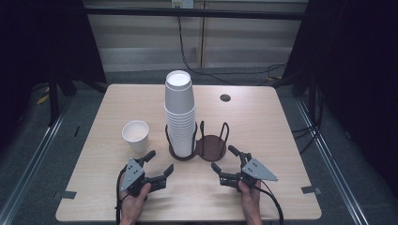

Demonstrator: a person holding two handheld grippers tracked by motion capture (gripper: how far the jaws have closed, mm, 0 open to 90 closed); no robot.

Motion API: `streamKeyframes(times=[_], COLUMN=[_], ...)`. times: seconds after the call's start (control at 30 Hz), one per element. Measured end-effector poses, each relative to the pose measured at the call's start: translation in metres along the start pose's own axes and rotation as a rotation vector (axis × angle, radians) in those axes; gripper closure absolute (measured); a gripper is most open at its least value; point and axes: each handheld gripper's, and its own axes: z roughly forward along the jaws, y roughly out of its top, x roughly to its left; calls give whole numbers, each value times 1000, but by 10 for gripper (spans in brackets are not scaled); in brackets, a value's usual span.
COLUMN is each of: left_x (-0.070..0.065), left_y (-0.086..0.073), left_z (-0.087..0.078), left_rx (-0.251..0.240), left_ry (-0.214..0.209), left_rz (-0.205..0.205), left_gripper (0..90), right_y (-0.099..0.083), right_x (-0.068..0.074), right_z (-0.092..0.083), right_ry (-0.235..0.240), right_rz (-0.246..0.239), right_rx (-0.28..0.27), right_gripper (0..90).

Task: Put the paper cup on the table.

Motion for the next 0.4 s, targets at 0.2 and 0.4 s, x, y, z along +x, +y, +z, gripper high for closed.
streamKeyframes(times=[0.2,0.4], left_x=[-7,-4], left_y=[-3,-4], left_z=[-5,-8], left_rx=[-58,-86], left_ry=[-30,-52], left_rz=[79,65], left_gripper=[157,155], right_y=[0,0], right_x=[0,1], right_z=[0,0], right_ry=[-2,-11], right_rz=[0,5], right_rx=[0,4], right_gripper=[132,131])
